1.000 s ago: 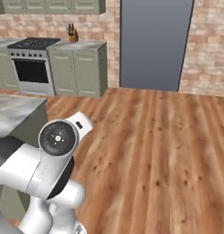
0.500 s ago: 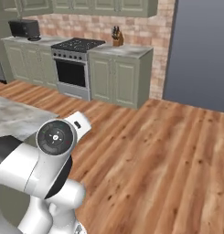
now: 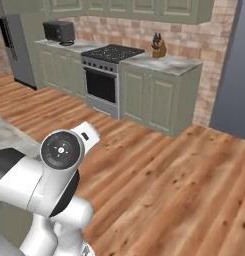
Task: Move the hot dog bun to the plate on the dining table and place the condiment next to that plate. Then navigate to the fridge and take the sausage and place it on the plate as well.
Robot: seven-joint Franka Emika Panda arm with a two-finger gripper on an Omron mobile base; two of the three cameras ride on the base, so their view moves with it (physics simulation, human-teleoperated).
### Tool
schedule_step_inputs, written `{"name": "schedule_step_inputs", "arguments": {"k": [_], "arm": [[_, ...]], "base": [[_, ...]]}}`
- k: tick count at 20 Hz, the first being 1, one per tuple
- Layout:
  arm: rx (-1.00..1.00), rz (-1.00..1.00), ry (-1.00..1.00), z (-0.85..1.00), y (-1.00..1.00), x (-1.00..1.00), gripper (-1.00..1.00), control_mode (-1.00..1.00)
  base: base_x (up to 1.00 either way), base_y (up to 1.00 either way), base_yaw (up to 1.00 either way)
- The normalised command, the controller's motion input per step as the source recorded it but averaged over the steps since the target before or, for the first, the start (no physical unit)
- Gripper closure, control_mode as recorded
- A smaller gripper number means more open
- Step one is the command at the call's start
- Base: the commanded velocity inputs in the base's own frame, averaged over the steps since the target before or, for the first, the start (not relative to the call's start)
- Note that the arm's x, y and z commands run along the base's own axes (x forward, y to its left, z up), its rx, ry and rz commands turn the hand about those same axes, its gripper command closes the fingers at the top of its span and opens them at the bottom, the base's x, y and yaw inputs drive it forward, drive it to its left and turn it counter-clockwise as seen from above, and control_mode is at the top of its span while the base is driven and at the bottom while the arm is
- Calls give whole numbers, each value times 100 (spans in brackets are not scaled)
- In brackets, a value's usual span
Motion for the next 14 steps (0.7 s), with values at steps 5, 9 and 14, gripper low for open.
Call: {"name": "schedule_step_inputs", "arguments": {"k": [5, 9, 14], "arm": [[0, 0, 0, 0, 0, 0, -100, 100], [0, 0, 0, 0, 0, 0, -100, 100], [0, 0, 0, 0, 0, 0, -100, 100]], "base": [[100, -47, 45], [100, -36, 49], [100, -43, 46]]}}
